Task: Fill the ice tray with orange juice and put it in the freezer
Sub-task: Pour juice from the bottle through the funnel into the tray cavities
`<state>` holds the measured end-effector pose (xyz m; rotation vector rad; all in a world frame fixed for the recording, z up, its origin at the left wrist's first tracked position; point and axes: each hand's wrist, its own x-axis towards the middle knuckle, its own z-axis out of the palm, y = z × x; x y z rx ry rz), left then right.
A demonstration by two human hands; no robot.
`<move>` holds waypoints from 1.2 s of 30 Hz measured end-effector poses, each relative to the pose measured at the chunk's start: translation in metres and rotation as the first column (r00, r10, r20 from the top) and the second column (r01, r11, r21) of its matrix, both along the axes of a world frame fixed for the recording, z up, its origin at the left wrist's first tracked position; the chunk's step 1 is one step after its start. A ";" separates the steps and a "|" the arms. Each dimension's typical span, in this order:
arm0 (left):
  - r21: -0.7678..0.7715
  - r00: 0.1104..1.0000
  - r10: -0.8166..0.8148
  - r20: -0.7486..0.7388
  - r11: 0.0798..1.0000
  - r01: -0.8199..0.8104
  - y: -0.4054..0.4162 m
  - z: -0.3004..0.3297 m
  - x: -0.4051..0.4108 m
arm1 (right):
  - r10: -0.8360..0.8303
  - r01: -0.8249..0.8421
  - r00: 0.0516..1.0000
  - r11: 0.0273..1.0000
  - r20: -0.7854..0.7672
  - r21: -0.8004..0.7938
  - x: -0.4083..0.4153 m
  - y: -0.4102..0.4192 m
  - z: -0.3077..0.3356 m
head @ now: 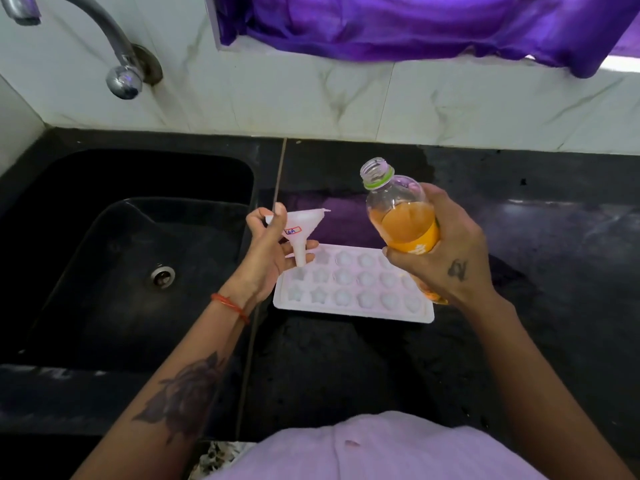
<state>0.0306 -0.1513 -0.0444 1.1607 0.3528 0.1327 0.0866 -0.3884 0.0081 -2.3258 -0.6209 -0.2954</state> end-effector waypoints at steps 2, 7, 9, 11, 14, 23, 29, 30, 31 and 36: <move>0.018 0.999 0.032 -0.001 0.999 -0.032 -0.001 0.002 0.000 | 0.011 -0.011 1.000 1.000 -0.007 -0.013 -0.001 0.001 0.000; 0.074 0.997 0.072 0.019 0.995 -0.073 0.006 -0.001 -0.006 | 0.022 -0.022 1.000 0.997 -0.008 -0.070 0.000 0.004 0.000; 0.071 0.998 0.055 0.019 0.996 -0.056 0.009 -0.006 -0.009 | 0.035 -0.035 0.999 0.994 -0.003 -0.106 0.000 0.005 -0.001; 0.107 1.000 0.027 0.001 0.994 -0.027 0.011 -0.008 -0.011 | 0.043 -0.043 0.999 0.989 -0.003 -0.142 0.001 0.006 -0.001; 0.160 1.000 -0.026 0.017 0.987 0.023 0.011 -0.009 -0.012 | 0.056 -0.053 0.998 0.976 0.005 -0.211 0.004 0.007 -0.003; 0.247 1.000 0.014 -0.016 0.969 -0.010 0.013 -0.021 -0.001 | 0.069 -0.066 0.998 0.924 -0.005 -0.375 0.018 0.011 -0.006; 0.273 0.999 0.008 -0.040 0.962 0.003 0.017 -0.023 0.001 | 0.092 -0.086 0.996 0.877 -0.011 -0.473 0.027 0.016 -0.005; 0.274 0.999 0.001 -0.044 0.962 0.011 0.017 -0.022 0.001 | 0.096 -0.091 0.995 0.869 -0.014 -0.487 0.029 0.017 -0.005; 0.274 0.999 -0.005 -0.046 0.962 0.018 0.017 -0.022 0.001 | 0.099 -0.093 0.995 0.861 -0.016 -0.500 0.030 0.018 -0.006; 0.300 0.997 -0.021 -0.076 0.953 0.043 0.021 -0.022 0.000 | 0.106 -0.095 0.994 0.829 -0.011 -0.551 0.034 0.022 -0.007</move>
